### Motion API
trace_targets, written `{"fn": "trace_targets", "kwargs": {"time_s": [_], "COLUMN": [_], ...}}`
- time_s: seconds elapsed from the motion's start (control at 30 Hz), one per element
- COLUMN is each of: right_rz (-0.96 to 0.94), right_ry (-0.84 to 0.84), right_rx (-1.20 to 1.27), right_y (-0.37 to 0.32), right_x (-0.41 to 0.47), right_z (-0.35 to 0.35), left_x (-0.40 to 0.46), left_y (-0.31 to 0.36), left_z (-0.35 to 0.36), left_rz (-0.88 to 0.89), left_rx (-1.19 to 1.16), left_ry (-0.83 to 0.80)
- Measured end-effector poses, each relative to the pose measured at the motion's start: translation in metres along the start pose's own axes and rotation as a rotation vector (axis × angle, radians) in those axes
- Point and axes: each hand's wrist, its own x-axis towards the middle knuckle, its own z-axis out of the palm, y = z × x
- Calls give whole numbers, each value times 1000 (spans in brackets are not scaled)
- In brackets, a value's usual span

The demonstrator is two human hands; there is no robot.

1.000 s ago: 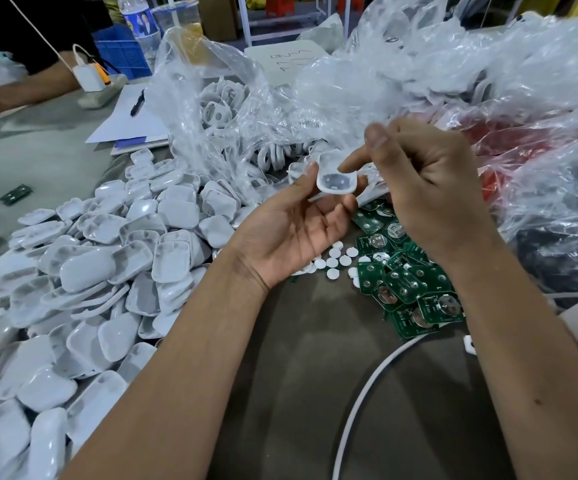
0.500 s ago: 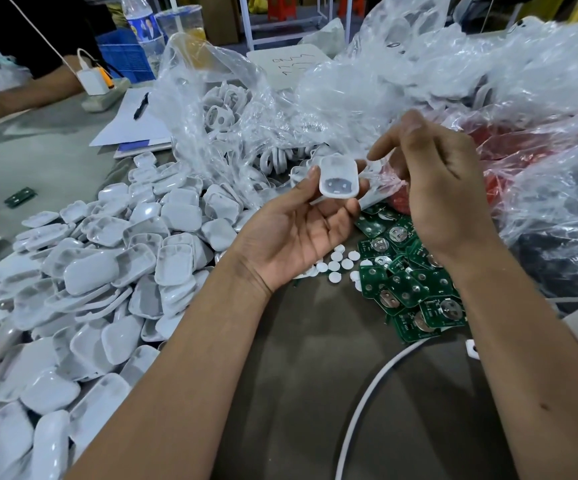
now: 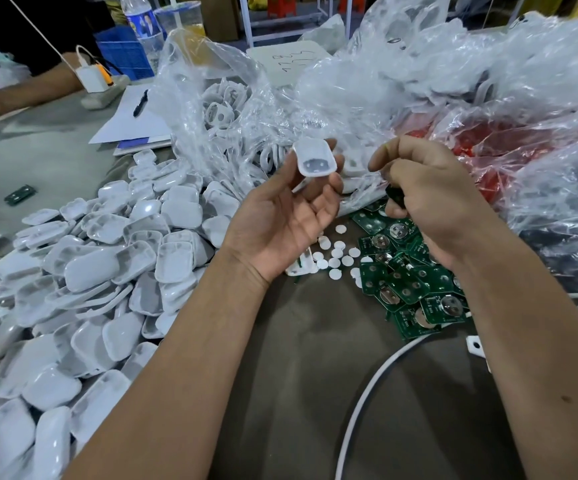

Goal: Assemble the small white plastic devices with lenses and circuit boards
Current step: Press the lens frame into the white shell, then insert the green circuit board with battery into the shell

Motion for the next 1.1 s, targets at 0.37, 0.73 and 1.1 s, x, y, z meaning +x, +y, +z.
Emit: {"fn": "trace_targets", "kwargs": {"time_s": [0.37, 0.73, 1.1], "right_rz": [-99, -71, -152], "right_ry": [82, 40, -19], "right_rx": [280, 436, 522], "right_y": [-4, -6, -9], "right_x": [-4, -6, -8], "right_z": [-4, -2, -1], "left_x": [-2, -3, -2], "left_y": [4, 2, -4], "left_z": [2, 2, -1], "left_rz": [92, 97, 150], "left_rx": [-112, -63, 124], "left_ry": [-25, -32, -11]}}
